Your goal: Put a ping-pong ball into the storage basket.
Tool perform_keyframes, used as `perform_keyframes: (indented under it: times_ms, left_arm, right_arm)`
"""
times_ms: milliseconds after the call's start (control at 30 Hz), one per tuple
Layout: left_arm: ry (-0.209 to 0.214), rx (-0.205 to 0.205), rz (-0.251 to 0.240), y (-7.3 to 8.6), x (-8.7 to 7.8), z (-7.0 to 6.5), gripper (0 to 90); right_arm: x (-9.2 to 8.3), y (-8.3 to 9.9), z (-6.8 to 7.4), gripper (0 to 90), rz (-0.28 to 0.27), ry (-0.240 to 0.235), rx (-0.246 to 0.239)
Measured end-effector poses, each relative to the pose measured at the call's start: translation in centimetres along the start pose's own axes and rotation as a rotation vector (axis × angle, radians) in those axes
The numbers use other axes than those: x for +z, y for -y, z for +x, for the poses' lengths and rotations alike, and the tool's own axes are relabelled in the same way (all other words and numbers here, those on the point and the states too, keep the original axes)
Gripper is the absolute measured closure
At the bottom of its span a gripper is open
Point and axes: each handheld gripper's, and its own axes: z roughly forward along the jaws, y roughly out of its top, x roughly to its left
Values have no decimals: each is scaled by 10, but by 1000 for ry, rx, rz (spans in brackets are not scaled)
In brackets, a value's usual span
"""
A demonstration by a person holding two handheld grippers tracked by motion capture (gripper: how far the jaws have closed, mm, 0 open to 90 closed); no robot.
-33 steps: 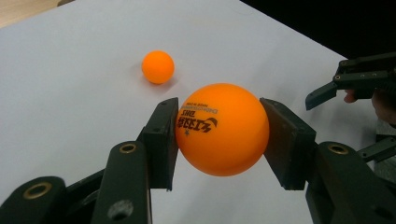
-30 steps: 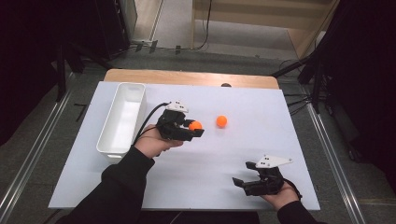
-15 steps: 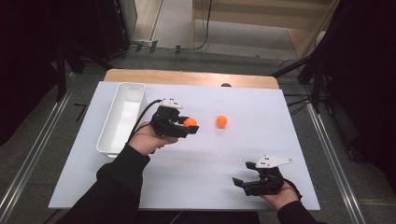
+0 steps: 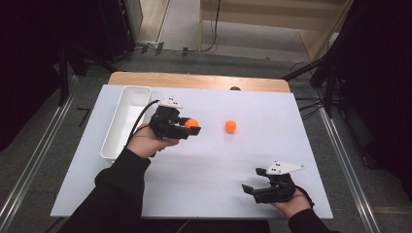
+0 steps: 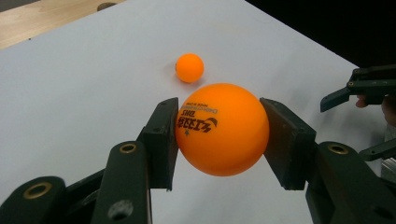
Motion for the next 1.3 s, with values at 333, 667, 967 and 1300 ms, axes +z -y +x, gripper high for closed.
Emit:
perform_keyframes:
  times_ms: [333,667,967,1300]
  left_arm:
    - [-18,-17,-19,-2,-10,7,502]
    - [-57,-23,-17,-1,-17,15,502]
    - [-92,-34,-24,0,-27,24,502]
    - [-122,-53,-29,3,-33,32,502]
  right_arm:
    - [-1,0,1,156,-9,6,-1]
    - [0,0,0,156,-11,2,-10]
    - [0,0,0,156,-6,1,-8]
    - [1,-1,1,156,-4,-1,-8]
